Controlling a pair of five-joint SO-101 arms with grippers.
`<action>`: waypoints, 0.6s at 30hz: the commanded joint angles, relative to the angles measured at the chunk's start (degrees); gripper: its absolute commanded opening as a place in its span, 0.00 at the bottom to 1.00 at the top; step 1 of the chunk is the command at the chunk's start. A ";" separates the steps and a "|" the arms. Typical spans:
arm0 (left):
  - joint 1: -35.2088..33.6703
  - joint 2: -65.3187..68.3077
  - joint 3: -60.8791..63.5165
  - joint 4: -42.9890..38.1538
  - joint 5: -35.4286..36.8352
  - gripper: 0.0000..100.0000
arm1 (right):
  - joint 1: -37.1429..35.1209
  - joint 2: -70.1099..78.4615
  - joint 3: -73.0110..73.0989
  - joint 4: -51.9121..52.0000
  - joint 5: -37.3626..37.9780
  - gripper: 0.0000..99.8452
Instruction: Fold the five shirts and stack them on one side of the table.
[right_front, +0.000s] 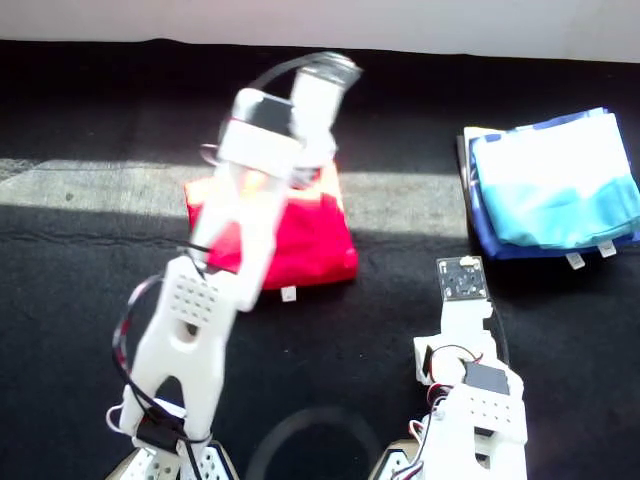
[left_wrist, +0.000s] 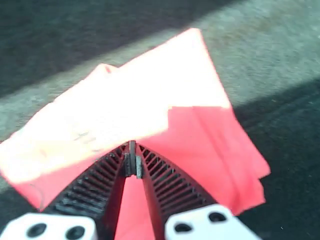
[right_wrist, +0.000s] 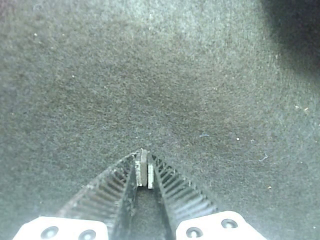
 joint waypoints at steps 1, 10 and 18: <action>-8.31 -0.57 2.15 -2.99 -0.18 0.01 | 1.27 -0.22 1.01 -1.36 0.09 0.01; -12.09 -0.57 16.04 -11.78 -0.35 0.01 | 1.27 -0.22 1.01 -1.36 0.09 0.01; -12.88 -1.19 23.43 -18.46 -0.09 0.01 | 1.27 -0.22 1.01 -1.36 0.09 0.01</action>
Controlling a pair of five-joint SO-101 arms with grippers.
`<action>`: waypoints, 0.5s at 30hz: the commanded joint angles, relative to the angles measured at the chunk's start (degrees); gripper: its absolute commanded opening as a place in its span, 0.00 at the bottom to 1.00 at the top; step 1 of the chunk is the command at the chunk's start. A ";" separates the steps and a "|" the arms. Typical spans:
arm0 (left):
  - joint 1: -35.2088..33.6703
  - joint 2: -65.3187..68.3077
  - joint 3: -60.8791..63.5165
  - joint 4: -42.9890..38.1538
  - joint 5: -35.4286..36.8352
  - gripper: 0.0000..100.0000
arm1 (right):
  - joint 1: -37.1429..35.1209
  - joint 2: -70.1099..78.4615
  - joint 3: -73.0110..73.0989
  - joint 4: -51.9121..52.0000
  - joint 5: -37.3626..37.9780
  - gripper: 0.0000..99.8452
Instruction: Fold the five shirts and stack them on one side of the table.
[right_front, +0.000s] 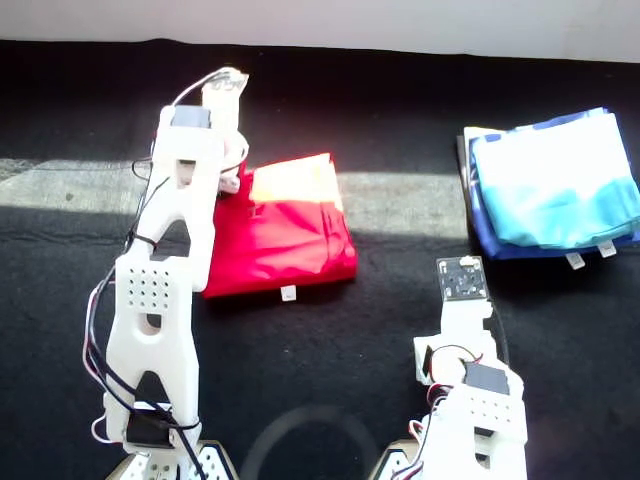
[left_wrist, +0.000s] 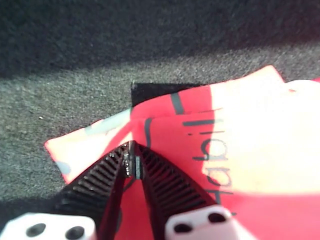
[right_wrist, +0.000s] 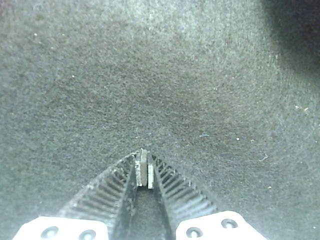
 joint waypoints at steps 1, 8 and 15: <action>-0.40 -1.36 -2.07 0.88 -0.26 0.01 | 1.27 -0.22 1.01 -1.36 0.09 0.01; -0.57 -2.77 -21.05 14.95 -0.26 0.01 | 1.27 0.13 -3.21 0.13 0.09 0.04; -3.74 -4.70 -26.24 22.24 -0.18 0.01 | -1.36 0.40 -27.30 12.97 -5.10 0.12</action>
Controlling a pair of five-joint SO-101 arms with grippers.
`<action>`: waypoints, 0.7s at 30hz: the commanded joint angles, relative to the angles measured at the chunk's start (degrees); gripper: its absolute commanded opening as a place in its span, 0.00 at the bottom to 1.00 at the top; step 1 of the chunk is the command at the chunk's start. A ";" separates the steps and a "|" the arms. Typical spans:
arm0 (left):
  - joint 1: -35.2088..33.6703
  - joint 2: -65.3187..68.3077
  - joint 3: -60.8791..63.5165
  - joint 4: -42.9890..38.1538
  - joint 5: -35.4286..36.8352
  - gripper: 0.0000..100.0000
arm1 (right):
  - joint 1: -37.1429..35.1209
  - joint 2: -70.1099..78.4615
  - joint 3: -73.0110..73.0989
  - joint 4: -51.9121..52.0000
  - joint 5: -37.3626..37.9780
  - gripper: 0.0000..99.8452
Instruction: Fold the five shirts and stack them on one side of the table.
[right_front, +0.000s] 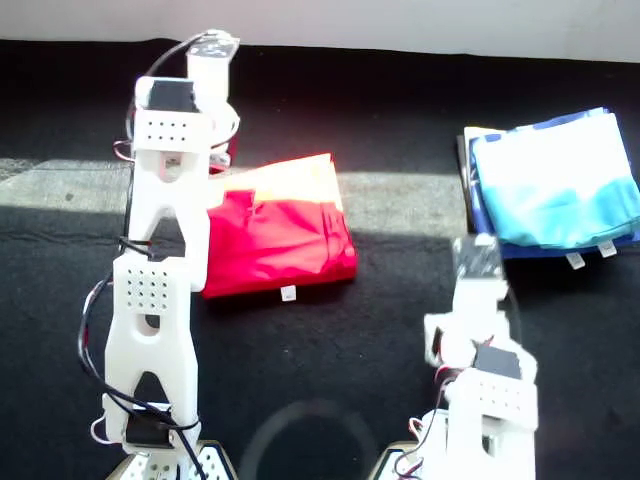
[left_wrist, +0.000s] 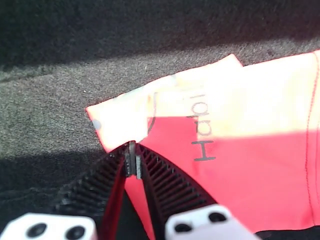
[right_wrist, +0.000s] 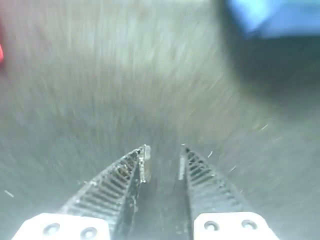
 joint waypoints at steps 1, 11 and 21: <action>-2.95 -6.02 0.57 1.32 0.00 0.01 | -3.47 0.31 -13.76 5.49 -1.32 0.12; -6.73 -39.60 42.86 1.23 1.23 0.01 | -15.43 25.10 -37.32 9.19 -6.95 0.12; -17.36 -57.89 87.34 -19.43 1.14 0.01 | -29.23 52.97 -63.69 10.24 -18.99 0.26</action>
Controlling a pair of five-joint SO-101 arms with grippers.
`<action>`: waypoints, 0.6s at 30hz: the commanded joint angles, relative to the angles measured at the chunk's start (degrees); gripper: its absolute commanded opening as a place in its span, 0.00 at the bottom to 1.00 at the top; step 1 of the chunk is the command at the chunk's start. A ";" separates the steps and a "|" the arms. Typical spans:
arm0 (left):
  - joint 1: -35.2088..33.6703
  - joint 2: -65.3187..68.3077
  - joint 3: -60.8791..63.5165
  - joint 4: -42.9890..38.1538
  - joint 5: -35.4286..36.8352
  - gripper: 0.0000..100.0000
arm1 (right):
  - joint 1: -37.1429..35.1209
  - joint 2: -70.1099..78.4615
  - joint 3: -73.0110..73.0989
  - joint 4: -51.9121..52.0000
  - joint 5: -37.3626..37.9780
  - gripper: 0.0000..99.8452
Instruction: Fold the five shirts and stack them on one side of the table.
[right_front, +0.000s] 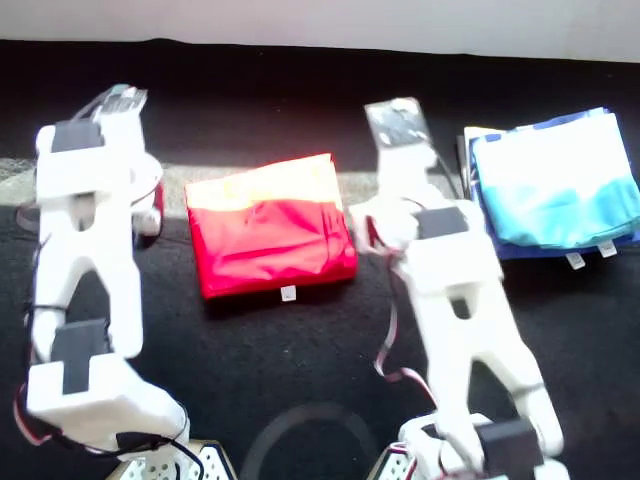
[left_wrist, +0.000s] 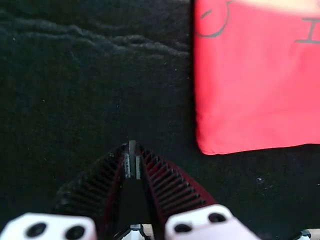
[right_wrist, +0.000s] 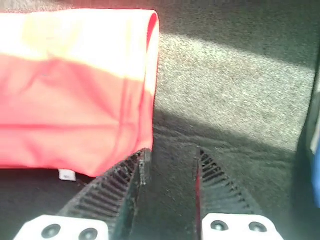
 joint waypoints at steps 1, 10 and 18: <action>-3.12 -8.13 9.10 -4.48 0.09 0.01 | -2.24 9.80 -11.12 1.27 -6.51 0.30; -7.08 -15.96 14.73 -4.75 0.00 0.01 | -7.96 33.63 -31.69 6.20 -18.11 0.35; -9.71 -16.13 14.90 -4.75 -3.60 0.01 | -8.48 49.36 -49.63 12.35 -18.11 0.35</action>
